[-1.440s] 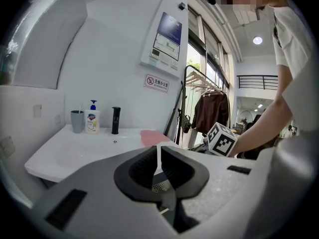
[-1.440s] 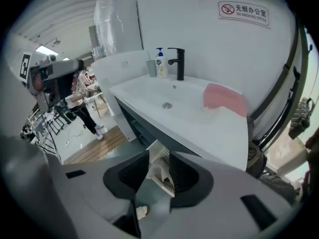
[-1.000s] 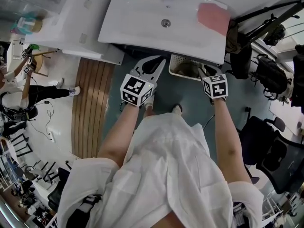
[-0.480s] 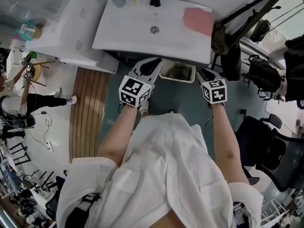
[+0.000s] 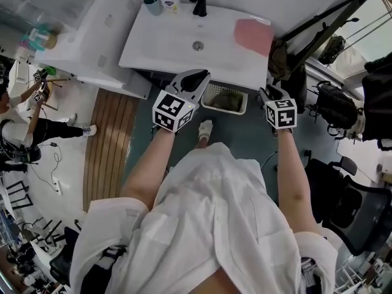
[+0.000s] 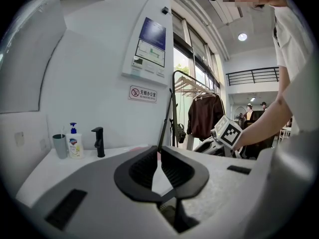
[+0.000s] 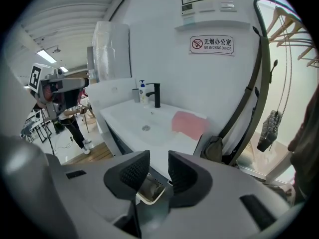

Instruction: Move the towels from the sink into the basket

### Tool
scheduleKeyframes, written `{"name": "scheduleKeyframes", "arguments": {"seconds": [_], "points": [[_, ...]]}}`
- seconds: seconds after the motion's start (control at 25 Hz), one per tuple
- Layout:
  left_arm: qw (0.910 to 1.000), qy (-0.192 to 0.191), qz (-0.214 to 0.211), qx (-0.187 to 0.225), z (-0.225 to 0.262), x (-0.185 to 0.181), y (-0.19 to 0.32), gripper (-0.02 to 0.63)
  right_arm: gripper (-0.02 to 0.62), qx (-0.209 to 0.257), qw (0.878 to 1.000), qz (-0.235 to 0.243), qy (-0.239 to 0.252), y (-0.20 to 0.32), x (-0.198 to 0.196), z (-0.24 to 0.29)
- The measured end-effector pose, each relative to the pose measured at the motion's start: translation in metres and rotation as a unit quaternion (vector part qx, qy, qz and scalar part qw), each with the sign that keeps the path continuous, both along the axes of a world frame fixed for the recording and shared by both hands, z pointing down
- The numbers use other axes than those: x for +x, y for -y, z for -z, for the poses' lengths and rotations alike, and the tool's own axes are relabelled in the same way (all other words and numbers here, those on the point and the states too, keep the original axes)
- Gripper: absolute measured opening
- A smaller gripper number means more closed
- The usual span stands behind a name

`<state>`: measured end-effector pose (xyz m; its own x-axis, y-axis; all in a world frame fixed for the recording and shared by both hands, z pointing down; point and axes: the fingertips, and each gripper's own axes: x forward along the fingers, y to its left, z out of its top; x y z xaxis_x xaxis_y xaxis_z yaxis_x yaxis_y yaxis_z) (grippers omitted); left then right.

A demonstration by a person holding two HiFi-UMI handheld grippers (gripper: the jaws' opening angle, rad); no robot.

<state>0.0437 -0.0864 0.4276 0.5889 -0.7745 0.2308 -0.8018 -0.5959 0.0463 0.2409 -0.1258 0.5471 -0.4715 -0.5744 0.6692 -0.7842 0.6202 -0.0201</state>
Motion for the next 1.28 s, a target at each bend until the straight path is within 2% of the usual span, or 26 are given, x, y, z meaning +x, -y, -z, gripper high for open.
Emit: {"name": "scheduleKeyframes", "arguments": {"seconds": [0.32,0.64,0.96,1.28], "points": [[0.9999,-0.011,-0.001,-0.009,-0.009,-0.024,0.068,0.031,0.129,-0.003,1.0,-0.006,-0.022,0.067,-0.012,-0.006],[0.9995,-0.015,-0.016,-0.024,-0.027,-0.04,0.126,0.031,0.13,-0.021,0.998,-0.016,-0.054,0.136,-0.024,-0.035],[0.9983,-0.01,-0.029,-0.049,-0.051,-0.047,0.151,0.031,0.133,-0.045,0.995,-0.032,-0.085,0.181,-0.017,-0.068],[0.9978,-0.006,-0.023,-0.061,-0.063,-0.056,0.158,0.031,0.144,-0.064,0.993,-0.03,-0.098,0.207,-0.015,-0.089]]}}
